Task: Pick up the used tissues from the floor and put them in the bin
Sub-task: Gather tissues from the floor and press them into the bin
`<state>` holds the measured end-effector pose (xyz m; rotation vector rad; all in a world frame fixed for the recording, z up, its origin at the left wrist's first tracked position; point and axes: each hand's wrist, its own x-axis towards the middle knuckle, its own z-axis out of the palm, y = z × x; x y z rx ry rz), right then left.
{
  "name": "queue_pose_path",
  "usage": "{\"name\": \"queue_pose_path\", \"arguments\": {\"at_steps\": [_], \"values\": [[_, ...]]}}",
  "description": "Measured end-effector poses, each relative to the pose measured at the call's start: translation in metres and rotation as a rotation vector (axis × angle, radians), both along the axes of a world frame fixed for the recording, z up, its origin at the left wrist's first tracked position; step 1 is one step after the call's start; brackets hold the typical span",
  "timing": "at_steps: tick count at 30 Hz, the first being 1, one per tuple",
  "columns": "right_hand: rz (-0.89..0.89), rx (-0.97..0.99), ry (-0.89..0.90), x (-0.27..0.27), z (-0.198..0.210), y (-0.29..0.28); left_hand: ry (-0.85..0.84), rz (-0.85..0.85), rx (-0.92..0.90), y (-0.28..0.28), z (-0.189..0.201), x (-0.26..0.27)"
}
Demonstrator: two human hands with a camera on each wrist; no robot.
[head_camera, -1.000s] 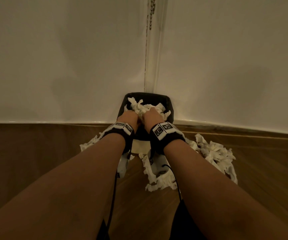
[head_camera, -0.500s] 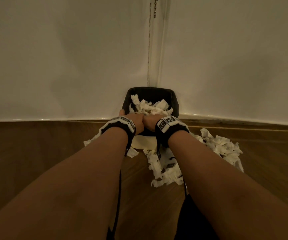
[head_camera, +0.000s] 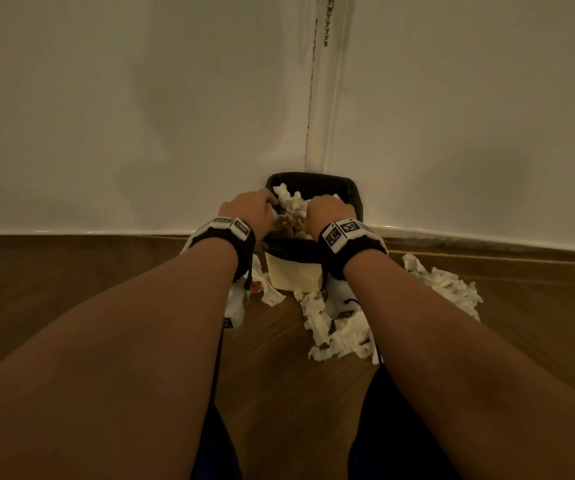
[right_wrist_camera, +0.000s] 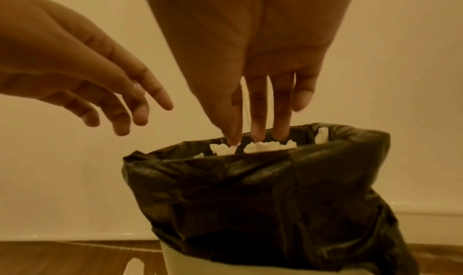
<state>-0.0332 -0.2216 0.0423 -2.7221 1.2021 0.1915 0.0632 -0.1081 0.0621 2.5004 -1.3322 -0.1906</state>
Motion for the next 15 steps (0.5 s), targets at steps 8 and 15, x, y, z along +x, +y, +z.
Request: {"name": "queue_pose_path", "arguments": {"at_steps": [8,15], "values": [[0.140,0.044,-0.377,0.007,0.030,0.063,0.020,0.057,0.071,0.026,0.002,0.027],[0.155,0.281,-0.119,0.035,-0.017,0.093,0.092,0.163,0.176,0.069,-0.068,0.049]]}}
